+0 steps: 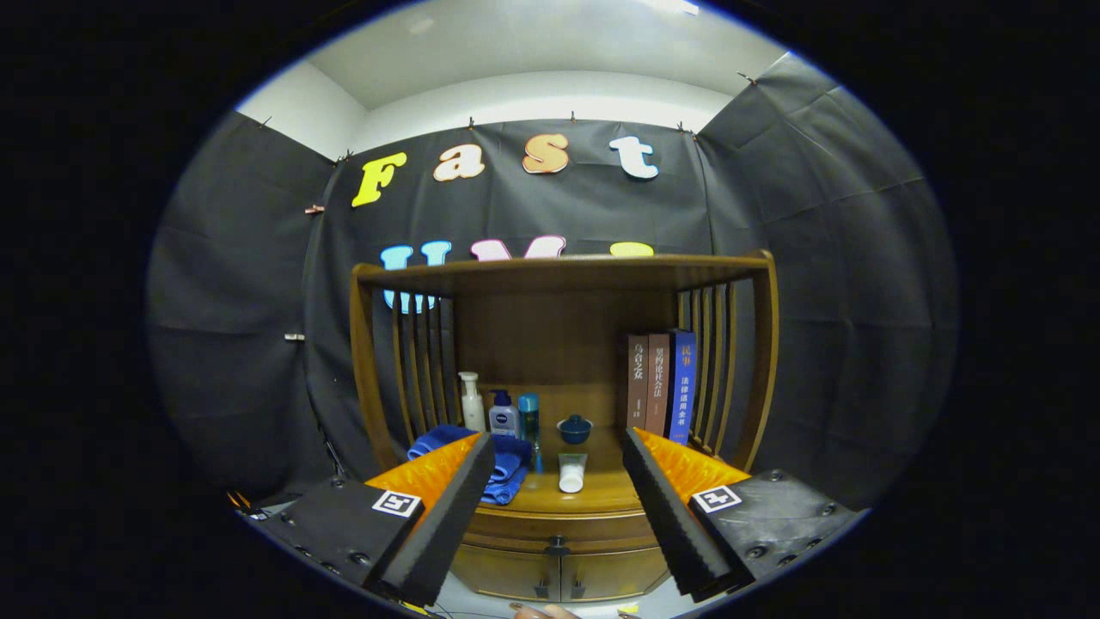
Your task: Pull open the drawer, take out the items inside it, and place them on the countertop above the cabinet.
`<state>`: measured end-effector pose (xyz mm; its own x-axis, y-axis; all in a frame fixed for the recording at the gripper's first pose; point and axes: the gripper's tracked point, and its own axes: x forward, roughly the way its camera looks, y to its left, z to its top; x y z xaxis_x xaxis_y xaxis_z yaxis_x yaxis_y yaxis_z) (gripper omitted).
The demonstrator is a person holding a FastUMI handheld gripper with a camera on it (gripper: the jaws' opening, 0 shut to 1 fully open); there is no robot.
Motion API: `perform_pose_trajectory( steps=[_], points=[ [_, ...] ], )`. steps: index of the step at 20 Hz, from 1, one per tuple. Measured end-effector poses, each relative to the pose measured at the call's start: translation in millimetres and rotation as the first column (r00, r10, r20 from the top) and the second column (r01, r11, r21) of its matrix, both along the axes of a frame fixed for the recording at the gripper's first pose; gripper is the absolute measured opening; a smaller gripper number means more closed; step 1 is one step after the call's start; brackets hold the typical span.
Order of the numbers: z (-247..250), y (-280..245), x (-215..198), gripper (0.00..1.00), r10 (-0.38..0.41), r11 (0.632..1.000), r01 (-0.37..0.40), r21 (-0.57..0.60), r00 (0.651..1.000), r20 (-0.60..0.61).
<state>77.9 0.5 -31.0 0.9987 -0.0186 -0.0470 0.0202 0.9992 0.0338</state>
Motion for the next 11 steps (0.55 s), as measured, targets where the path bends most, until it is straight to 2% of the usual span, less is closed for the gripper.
perform_pose_trajectory(
  steps=[5, 11],
  points=[
    [29.4, -6.2, -21.0, 0.98, -0.004, 1.000, 0.004, 0.016, 1.000, -0.005],
    [41.4, -4.2, -31.7, 0.98, 0.018, 1.000, -0.018, 0.002, 1.000, -0.017]
  ],
)
